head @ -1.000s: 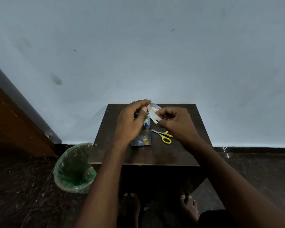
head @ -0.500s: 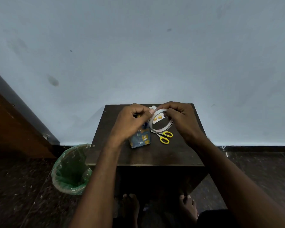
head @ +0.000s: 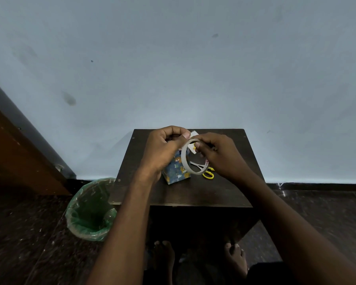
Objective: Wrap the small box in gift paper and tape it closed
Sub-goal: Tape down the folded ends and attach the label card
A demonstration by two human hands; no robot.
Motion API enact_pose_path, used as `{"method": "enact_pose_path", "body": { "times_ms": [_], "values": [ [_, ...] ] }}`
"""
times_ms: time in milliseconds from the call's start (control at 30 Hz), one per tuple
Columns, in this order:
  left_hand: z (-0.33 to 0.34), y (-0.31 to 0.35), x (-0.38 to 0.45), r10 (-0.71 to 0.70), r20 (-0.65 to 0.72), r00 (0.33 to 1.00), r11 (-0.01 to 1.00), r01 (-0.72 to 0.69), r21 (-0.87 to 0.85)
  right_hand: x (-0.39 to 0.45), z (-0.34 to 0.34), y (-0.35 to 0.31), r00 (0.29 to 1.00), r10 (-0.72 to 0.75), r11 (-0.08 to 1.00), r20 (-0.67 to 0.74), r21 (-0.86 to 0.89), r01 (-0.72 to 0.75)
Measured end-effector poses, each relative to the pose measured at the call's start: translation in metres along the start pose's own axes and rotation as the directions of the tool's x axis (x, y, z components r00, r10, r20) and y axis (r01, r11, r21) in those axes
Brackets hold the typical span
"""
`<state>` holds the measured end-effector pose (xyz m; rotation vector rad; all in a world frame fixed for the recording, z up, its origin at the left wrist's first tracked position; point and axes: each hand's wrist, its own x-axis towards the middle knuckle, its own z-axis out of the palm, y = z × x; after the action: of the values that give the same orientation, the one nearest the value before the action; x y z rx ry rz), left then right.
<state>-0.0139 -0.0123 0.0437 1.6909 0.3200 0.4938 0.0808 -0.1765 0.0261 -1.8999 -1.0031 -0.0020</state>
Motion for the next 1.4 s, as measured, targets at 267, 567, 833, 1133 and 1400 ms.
{"method": "enact_pose_path", "body": {
  "times_ms": [267,567,833,1133,1400],
  "values": [
    [-0.003,-0.003,0.001,0.015,0.028,0.999,0.998,-0.014,-0.062,0.001,-0.004,-0.003,0.996,0.080,0.974,0.027,0.211,-0.084],
    [-0.006,0.002,0.000,-0.017,0.089,0.996,0.996,0.025,-0.088,-0.001,-0.005,-0.006,0.989,0.128,0.950,0.080,0.278,-0.145],
    [-0.004,0.005,-0.001,-0.021,0.078,0.997,0.997,0.027,-0.075,0.000,-0.004,-0.004,0.994,0.090,0.977,-0.054,0.196,-0.078],
    [-0.004,0.001,0.001,-0.047,0.036,0.998,0.997,0.049,-0.064,-0.003,0.000,-0.010,0.967,-0.101,0.995,-0.233,-0.042,0.094],
    [-0.007,0.002,0.001,-0.030,0.013,0.999,0.996,0.031,-0.078,-0.001,-0.004,-0.010,0.990,0.108,0.902,-0.091,0.428,-0.059]
  ]
}}
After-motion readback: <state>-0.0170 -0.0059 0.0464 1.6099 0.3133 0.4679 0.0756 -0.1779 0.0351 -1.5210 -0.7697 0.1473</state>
